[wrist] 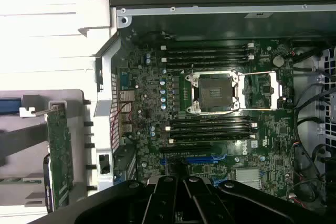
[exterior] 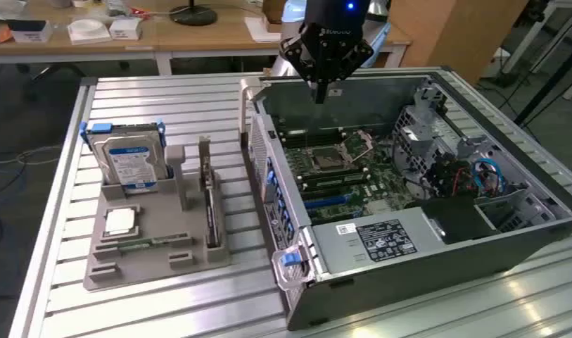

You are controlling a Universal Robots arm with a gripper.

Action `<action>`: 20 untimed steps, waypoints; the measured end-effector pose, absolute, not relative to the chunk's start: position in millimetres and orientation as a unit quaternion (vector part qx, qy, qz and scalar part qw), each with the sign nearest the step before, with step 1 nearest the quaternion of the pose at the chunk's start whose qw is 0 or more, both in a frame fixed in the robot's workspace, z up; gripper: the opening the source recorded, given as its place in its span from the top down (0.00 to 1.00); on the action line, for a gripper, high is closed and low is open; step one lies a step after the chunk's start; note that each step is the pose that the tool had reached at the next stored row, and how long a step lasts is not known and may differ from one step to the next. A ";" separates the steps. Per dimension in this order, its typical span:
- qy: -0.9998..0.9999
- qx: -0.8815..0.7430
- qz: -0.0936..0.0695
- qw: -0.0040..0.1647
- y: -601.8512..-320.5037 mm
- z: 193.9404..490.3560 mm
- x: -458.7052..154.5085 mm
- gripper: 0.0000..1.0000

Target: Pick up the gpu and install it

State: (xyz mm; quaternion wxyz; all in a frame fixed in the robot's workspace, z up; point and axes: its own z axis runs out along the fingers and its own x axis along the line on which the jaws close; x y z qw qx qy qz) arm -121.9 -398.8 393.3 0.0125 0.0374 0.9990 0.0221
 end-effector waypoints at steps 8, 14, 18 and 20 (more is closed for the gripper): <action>0.999 0.037 0.022 0.012 -398.9 393.3 -121.9 0.89; 0.999 0.037 0.022 0.012 -398.8 392.7 -125.2 0.89; 0.999 0.037 0.022 0.012 -398.8 392.4 -128.2 0.89; 0.999 0.037 0.022 0.012 -398.9 392.3 -128.6 0.89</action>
